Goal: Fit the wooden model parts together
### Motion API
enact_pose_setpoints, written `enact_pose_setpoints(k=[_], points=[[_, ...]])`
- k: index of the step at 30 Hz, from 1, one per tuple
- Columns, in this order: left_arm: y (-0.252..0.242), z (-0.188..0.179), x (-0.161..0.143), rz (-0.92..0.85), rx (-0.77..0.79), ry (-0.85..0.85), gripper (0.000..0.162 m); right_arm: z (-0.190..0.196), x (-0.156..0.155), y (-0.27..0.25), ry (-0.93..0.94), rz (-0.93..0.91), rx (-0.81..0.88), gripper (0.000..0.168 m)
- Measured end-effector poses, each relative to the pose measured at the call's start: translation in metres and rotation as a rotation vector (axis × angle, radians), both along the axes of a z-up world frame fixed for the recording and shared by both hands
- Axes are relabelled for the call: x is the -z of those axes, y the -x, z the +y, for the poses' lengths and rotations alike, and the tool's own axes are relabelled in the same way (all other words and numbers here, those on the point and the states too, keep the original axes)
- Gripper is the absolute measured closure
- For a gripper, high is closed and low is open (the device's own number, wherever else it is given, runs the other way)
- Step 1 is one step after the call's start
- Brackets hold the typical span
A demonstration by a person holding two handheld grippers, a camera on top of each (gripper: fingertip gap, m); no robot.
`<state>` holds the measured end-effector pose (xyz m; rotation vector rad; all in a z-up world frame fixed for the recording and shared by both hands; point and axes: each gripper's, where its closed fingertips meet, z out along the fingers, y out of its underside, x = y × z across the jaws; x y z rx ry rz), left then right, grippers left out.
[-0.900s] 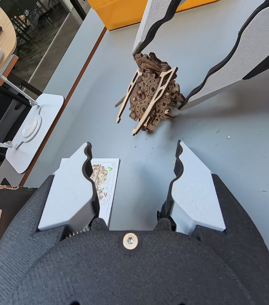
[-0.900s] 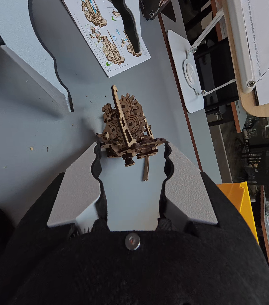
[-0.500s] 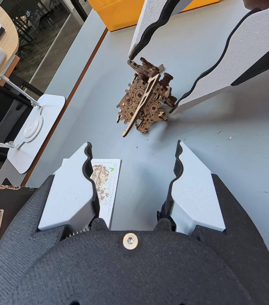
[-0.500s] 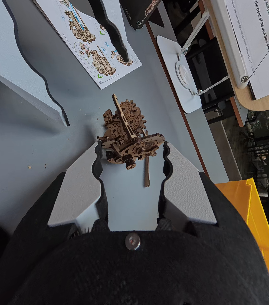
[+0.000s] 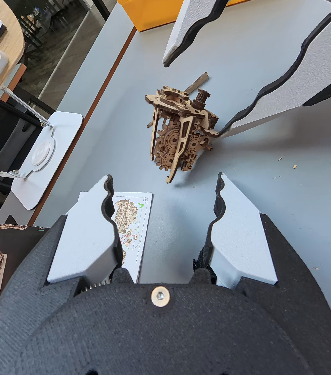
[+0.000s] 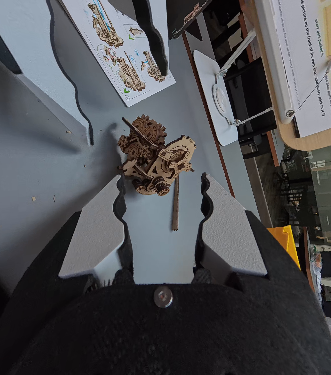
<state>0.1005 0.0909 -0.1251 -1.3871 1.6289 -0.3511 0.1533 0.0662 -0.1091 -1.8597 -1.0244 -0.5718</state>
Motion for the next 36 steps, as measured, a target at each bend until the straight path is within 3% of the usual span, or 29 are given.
enact_pose_setpoints(k=[9,18,23,36], points=[[0.004,0.007,-0.008,-0.014,-0.008,-0.002,0.061,-0.011,-0.009,-0.004,-0.043,-0.291,-0.117,0.096],[0.007,0.013,-0.009,-0.010,-0.007,-0.009,0.061,0.008,-0.003,0.009,-0.003,-0.536,-0.216,0.091],[0.009,0.019,-0.008,-0.011,-0.031,-0.007,0.061,0.013,-0.001,0.006,0.017,-0.579,-0.193,0.118],[0.014,0.037,-0.022,-0.080,-0.129,-0.008,0.063,0.013,-0.016,0.008,-0.104,-0.512,-0.092,0.121]])
